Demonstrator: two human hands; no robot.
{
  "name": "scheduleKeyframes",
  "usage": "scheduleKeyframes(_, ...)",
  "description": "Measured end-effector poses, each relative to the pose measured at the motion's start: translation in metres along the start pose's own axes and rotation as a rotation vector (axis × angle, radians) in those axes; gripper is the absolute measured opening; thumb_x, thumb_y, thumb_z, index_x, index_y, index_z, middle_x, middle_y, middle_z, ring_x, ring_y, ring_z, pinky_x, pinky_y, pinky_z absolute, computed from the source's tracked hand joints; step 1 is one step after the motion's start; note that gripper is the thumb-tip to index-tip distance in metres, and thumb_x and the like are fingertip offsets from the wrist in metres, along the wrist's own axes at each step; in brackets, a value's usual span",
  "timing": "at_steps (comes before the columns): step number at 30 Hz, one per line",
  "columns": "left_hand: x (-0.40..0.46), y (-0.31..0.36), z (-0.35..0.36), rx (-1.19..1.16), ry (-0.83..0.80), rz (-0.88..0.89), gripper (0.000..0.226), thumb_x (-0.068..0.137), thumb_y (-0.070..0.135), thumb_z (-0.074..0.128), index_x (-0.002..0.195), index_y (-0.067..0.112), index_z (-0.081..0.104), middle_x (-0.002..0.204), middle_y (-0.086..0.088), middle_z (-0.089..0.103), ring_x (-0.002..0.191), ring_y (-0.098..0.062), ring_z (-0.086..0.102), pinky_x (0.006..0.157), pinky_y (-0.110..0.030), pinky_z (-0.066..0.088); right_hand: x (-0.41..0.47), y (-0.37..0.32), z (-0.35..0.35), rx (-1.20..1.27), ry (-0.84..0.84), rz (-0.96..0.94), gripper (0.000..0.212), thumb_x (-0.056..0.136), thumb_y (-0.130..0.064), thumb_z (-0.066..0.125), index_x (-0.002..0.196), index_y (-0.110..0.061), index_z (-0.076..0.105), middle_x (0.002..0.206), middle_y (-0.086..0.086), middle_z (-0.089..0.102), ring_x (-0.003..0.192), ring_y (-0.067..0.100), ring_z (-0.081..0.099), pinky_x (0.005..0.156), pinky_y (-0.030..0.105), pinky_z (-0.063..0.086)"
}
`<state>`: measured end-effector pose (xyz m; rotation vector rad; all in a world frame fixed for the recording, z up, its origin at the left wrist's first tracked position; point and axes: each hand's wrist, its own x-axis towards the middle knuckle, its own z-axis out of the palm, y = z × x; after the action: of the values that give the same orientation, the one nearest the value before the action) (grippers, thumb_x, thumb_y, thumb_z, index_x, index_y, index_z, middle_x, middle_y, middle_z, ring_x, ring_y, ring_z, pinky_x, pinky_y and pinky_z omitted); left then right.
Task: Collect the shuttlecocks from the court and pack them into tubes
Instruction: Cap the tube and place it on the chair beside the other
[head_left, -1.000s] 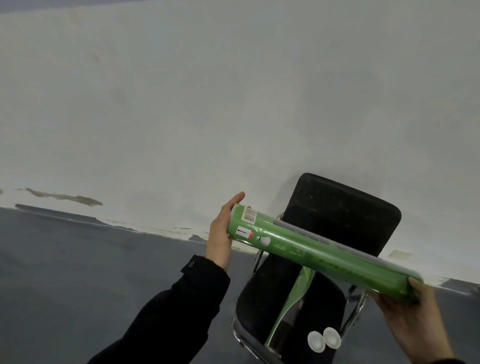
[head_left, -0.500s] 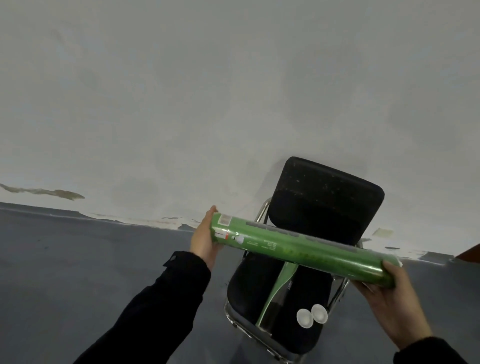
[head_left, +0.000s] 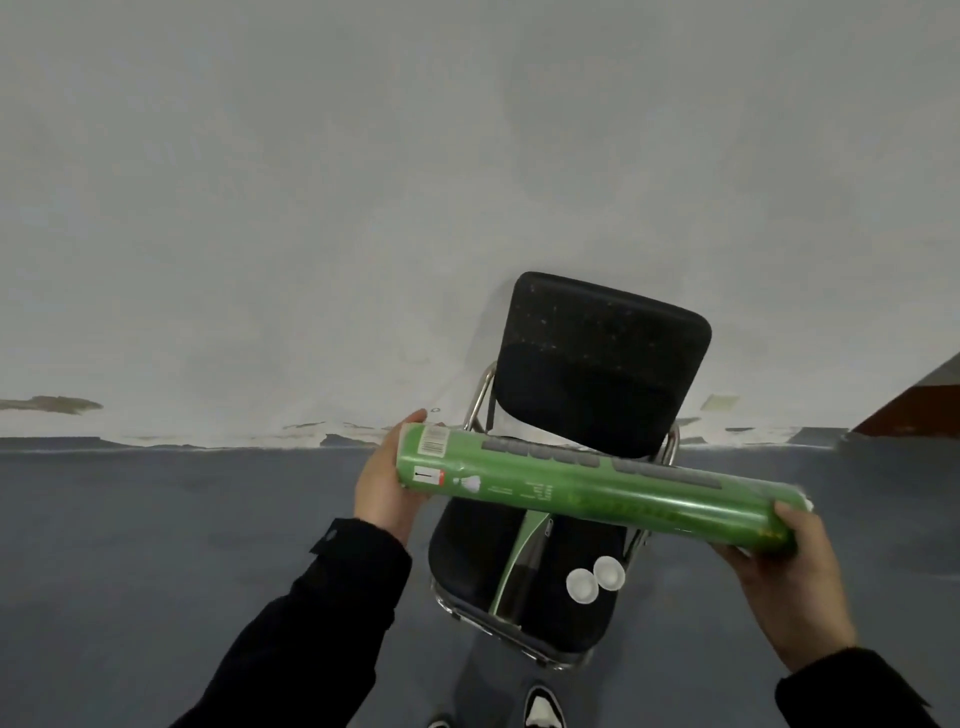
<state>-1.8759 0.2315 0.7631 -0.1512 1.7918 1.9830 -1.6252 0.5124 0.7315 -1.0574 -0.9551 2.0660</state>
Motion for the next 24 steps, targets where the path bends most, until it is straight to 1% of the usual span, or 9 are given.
scheduleKeyframes(2, -0.005, 0.006, 0.013, -0.005, -0.001, 0.019, 0.03, 0.112, 0.021, 0.04, 0.125, 0.018, 0.067, 0.103, -0.003, 0.079, 0.086, -0.01, 0.075, 0.075, -0.031, 0.061, 0.004, -0.001, -0.004, 0.038, 0.005, 0.003, 0.031, 0.087, -0.034, 0.059, 0.114, -0.02, 0.062, 0.121, 0.013, 0.063, 0.115, 0.028, 0.063, 0.083, 0.041, 0.062)
scheduleKeyframes(4, -0.005, 0.008, 0.021, -0.047, -0.01, -0.016, 0.051, 0.112, 0.044, 0.023, 0.118, 0.02, 0.069, 0.108, -0.004, 0.079, 0.096, -0.017, 0.075, 0.09, -0.037, 0.057, 0.008, 0.0, -0.003, 0.055, -0.034, 0.0, 0.021, 0.09, -0.033, 0.055, 0.107, -0.023, 0.064, 0.118, 0.009, 0.065, 0.112, 0.025, 0.064, 0.087, 0.04, 0.061)
scheduleKeyframes(6, -0.004, 0.011, 0.021, -0.021, -0.016, -0.011, 0.041, 0.113, 0.037, 0.028, 0.117, 0.024, 0.067, 0.115, -0.006, 0.077, 0.096, -0.015, 0.075, 0.089, -0.037, 0.057, 0.012, -0.001, 0.001, 0.072, -0.063, -0.009, 0.019, 0.092, -0.032, 0.051, 0.101, -0.024, 0.065, 0.116, 0.008, 0.066, 0.115, 0.026, 0.063, 0.096, 0.043, 0.056)
scheduleKeyframes(7, -0.003, 0.011, 0.018, 0.012, -0.025, -0.006, 0.028, 0.112, 0.026, 0.038, 0.12, 0.025, 0.065, 0.12, -0.007, 0.075, 0.093, -0.011, 0.075, 0.082, -0.034, 0.059, 0.014, -0.001, 0.002, 0.075, -0.075, -0.009, 0.019, 0.093, -0.032, 0.05, 0.099, -0.024, 0.065, 0.115, 0.009, 0.066, 0.118, 0.028, 0.061, 0.099, 0.045, 0.054)
scheduleKeyframes(9, -0.003, 0.012, 0.014, 0.063, -0.094, 0.001, 0.027, 0.107, 0.014, 0.05, 0.128, 0.028, 0.06, 0.127, 0.0, 0.071, 0.097, -0.009, 0.074, 0.072, -0.03, 0.059, 0.019, -0.002, 0.004, 0.061, -0.097, -0.009, 0.019, 0.09, -0.032, 0.051, 0.102, -0.022, 0.064, 0.12, 0.014, 0.063, 0.125, 0.033, 0.055, 0.1, 0.046, 0.052)
scheduleKeyframes(12, -0.001, 0.022, 0.011, 0.027, -0.111, -0.072, 0.03, 0.106, 0.021, 0.047, 0.131, 0.031, 0.06, 0.131, 0.004, 0.069, 0.113, -0.02, 0.069, 0.079, -0.039, 0.057, 0.022, -0.001, 0.007, 0.032, -0.121, -0.002, 0.049, 0.076, -0.035, 0.066, 0.119, -0.016, 0.053, 0.133, 0.022, 0.054, 0.13, 0.037, 0.05, 0.101, 0.05, 0.05)
scheduleKeyframes(16, 0.001, 0.029, 0.005, 0.057, -0.139, -0.092, 0.032, 0.108, 0.026, 0.041, 0.136, 0.028, 0.057, 0.13, -0.001, 0.066, 0.102, -0.019, 0.067, 0.074, -0.039, 0.057, 0.02, 0.008, 0.013, 0.016, -0.154, 0.022, 0.06, 0.075, -0.035, 0.064, 0.127, -0.008, 0.053, 0.145, 0.024, 0.053, 0.135, 0.039, 0.052, 0.1, 0.047, 0.051)
scheduleKeyframes(20, 0.002, 0.032, -0.006, -0.249, -0.224, -0.077, 0.036, 0.105, 0.03, 0.049, 0.137, 0.019, 0.058, 0.123, -0.015, 0.067, 0.109, -0.033, 0.066, 0.1, -0.058, 0.051, 0.012, 0.02, 0.02, 0.058, -0.14, 0.098, 0.036, 0.085, -0.035, 0.056, 0.115, -0.015, 0.06, 0.141, 0.022, 0.056, 0.119, 0.029, 0.066, 0.094, 0.041, 0.057)
scheduleKeyframes(24, 0.005, 0.041, -0.008, -0.512, -0.262, -0.088, 0.034, 0.099, 0.03, 0.059, 0.129, 0.017, 0.065, 0.117, -0.011, 0.072, 0.104, -0.028, 0.071, 0.088, -0.046, 0.059, 0.004, 0.04, 0.027, 0.057, -0.1, 0.171, 0.036, 0.093, -0.037, 0.05, 0.118, -0.014, 0.061, 0.146, 0.023, 0.053, 0.104, 0.025, 0.071, 0.096, 0.046, 0.054)
